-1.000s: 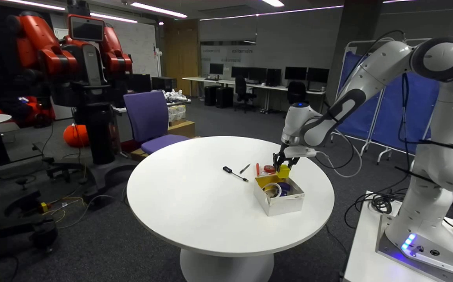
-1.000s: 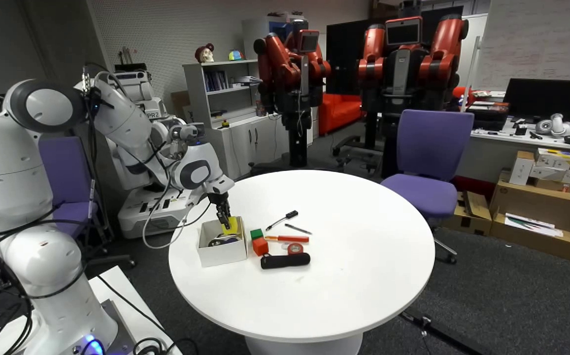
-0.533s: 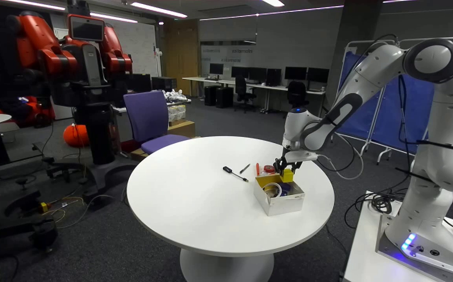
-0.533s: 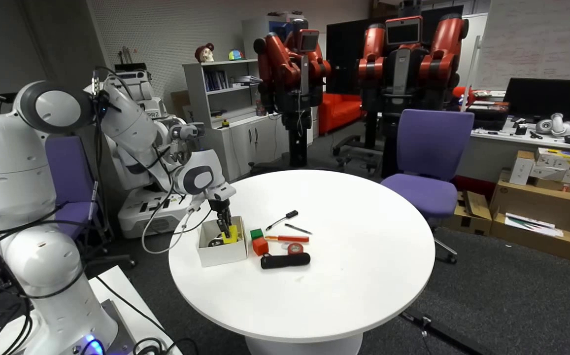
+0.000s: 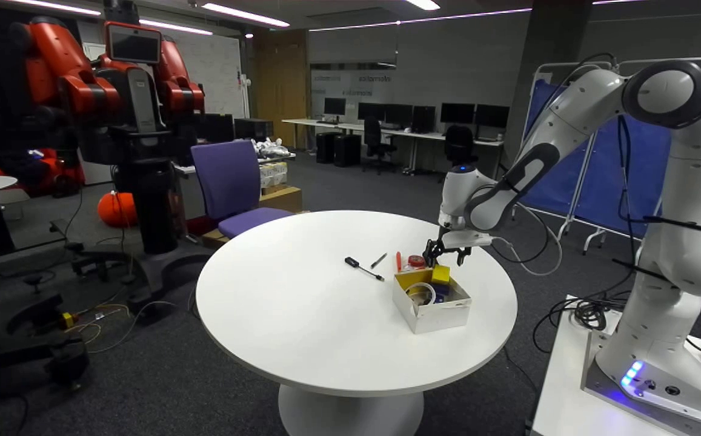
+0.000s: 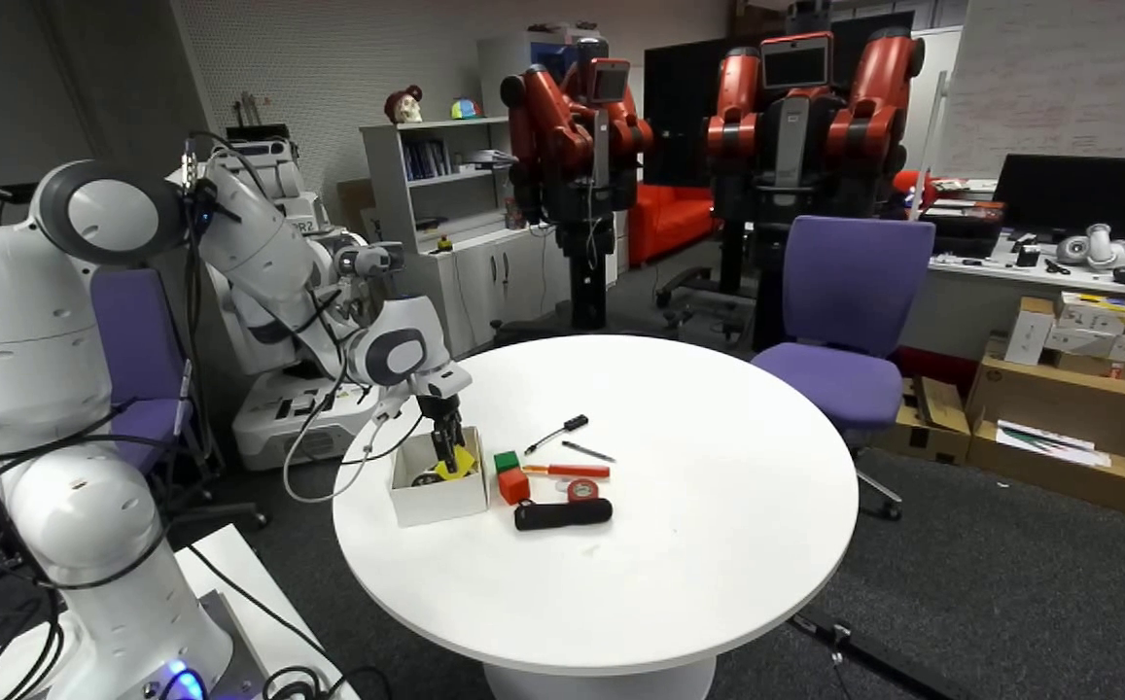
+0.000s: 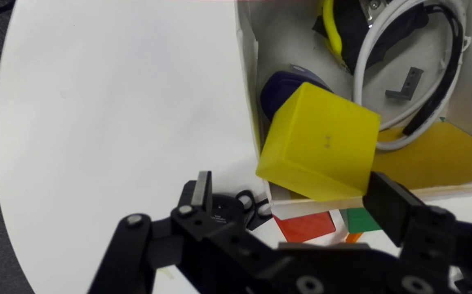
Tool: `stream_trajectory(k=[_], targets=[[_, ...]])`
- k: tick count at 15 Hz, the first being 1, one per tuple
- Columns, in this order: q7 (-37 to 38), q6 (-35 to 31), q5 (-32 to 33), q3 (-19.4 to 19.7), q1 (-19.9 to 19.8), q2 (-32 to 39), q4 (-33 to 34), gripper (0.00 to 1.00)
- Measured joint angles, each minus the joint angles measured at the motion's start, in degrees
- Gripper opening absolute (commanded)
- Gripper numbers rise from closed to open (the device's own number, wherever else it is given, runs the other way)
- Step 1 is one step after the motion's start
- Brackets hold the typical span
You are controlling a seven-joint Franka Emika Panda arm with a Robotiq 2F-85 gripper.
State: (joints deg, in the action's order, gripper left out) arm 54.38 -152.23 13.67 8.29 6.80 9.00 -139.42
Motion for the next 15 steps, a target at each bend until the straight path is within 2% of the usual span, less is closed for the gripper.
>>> stream_trajectory(k=[15], targets=[[-11.4,0.0,-11.9,0.4,-8.6,-0.5,5.8,1.0]])
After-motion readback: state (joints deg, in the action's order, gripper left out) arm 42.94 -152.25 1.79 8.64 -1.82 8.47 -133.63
